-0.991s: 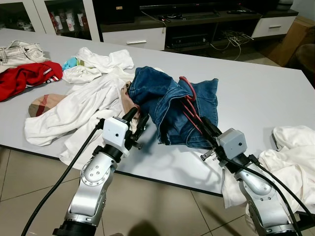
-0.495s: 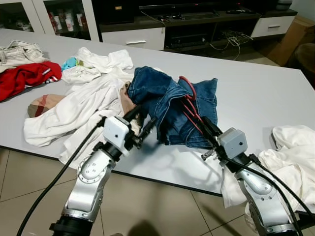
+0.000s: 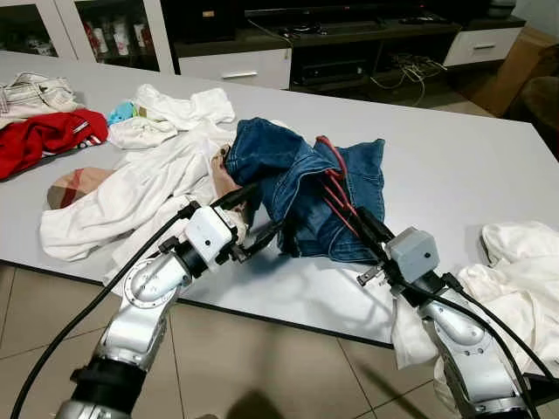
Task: Hang hanger
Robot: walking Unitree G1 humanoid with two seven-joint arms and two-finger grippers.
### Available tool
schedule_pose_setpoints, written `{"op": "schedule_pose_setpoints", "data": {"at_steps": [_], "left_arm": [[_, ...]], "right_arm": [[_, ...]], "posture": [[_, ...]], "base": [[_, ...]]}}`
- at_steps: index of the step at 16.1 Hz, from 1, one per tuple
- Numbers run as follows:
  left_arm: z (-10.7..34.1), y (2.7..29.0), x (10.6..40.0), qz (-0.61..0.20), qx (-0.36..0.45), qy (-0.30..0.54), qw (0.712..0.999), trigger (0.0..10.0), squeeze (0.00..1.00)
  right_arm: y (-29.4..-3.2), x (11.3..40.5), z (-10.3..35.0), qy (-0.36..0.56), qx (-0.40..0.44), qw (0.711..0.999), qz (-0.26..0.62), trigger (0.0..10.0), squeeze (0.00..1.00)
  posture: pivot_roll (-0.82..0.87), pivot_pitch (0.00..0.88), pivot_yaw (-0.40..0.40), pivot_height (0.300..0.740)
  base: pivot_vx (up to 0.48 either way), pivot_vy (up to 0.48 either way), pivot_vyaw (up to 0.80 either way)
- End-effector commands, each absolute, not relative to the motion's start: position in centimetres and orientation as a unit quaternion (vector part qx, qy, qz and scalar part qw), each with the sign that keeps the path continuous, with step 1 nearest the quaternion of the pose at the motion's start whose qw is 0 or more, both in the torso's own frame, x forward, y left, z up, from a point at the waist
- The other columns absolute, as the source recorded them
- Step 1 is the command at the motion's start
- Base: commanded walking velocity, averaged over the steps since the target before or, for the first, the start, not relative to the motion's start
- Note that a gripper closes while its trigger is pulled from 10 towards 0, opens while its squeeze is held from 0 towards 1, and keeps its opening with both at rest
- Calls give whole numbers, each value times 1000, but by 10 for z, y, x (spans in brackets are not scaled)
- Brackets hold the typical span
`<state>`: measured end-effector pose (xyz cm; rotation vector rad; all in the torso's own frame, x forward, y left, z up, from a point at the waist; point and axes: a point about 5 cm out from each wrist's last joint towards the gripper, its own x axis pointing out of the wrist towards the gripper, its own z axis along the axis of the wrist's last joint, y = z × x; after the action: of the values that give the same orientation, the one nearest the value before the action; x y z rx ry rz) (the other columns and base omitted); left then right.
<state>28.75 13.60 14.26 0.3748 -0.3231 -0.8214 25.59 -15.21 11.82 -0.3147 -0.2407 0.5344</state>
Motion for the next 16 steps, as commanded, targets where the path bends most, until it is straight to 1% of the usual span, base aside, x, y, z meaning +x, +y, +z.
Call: {"op": "schedule_pose_setpoints", "data": {"at_steps": [1,3,5,8,12,15,16], "left_arm": [[148,133,290,-418,210,-165,868,10000,0],[150,135,293,-429,233,-169,856,10000,0],[157,142,303,-434,276,-176,840,10000,0],[164,148,312,-437,319,-184,820,10000,0],[170,151,317,-434,323,-201,817,10000,0],[166,151,318,-435,323,-206,815,10000,0],[165,151,318,-436,327,-206,813,10000,0]], "right_arm": [[-150,254,125,-135,-165,936,278,10000,0],[-152,255,126,-135,-173,934,283,10000,0],[-157,257,130,-139,-196,924,297,10000,0],[-159,254,132,-142,-217,913,316,10000,0],[-156,249,133,-148,-226,905,329,10000,0],[-155,246,134,-153,-240,895,344,10000,0],[-156,244,133,-150,-253,887,355,10000,0]], "posture": [[-52,0,-32,740],[-52,0,-32,740],[-54,0,-31,740],[-60,0,-32,740],[-65,0,-29,740],[-69,0,-25,740],[-69,0,-24,740]], "base": [[0,0,0],[0,0,0],[0,0,0],[0,0,0],[0,0,0],[0,0,0],[0,0,0]]}}
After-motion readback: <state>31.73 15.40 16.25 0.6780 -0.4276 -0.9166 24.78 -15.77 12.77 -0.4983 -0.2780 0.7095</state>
